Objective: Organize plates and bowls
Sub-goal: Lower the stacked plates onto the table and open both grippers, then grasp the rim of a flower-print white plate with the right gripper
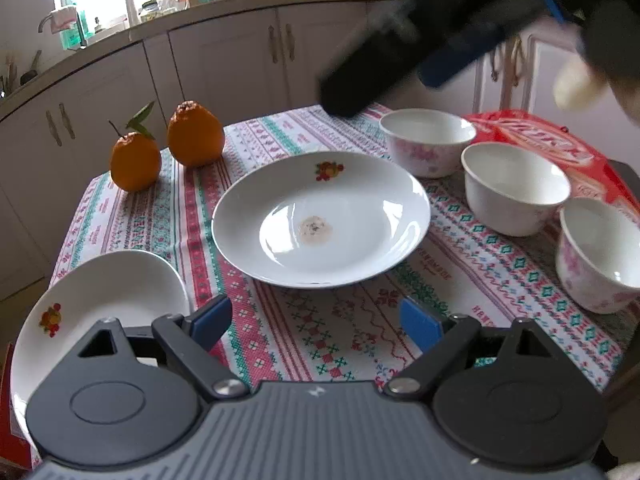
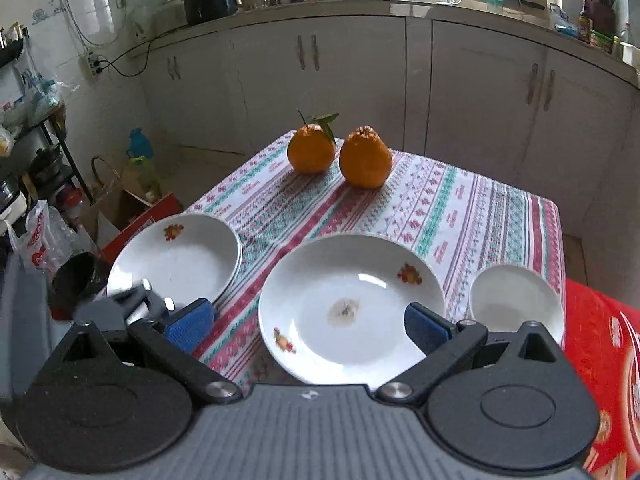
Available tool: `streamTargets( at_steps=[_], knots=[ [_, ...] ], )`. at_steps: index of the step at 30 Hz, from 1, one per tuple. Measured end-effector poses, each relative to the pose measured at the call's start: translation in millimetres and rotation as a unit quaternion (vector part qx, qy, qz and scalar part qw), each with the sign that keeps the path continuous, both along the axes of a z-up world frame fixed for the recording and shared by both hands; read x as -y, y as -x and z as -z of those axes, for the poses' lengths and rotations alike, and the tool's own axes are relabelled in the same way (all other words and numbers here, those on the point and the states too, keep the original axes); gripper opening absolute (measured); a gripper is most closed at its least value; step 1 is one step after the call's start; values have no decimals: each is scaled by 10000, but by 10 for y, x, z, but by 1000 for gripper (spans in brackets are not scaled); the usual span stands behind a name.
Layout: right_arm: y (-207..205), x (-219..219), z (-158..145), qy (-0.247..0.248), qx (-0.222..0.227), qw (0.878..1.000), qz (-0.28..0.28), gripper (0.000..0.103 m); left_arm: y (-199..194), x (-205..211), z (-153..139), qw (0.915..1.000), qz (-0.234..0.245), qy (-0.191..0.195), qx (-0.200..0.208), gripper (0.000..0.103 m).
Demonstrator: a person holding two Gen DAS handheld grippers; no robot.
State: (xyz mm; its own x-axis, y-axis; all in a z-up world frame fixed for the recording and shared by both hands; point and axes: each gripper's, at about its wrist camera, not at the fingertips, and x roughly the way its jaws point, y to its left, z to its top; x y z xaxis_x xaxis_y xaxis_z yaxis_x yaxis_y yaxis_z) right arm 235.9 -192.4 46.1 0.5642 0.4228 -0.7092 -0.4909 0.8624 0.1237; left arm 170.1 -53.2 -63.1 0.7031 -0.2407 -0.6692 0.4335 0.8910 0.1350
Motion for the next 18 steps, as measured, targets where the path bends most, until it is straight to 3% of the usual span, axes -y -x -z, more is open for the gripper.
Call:
streamTargets(
  at_steps=[9,14,18],
  knots=[
    [-757,138,168,-221,-763,9968,101,103,-213,114,190,9996,-254,-86,-133,91],
    [-1159,198,369,-433,-1300,9905,128,103,-285,136,224,9994,-217,83,-259,91],
    [-1393,190,486,-311,-1389,9897,111,100,-329,152,265,9990,-189,166,-363,91]
  ],
)
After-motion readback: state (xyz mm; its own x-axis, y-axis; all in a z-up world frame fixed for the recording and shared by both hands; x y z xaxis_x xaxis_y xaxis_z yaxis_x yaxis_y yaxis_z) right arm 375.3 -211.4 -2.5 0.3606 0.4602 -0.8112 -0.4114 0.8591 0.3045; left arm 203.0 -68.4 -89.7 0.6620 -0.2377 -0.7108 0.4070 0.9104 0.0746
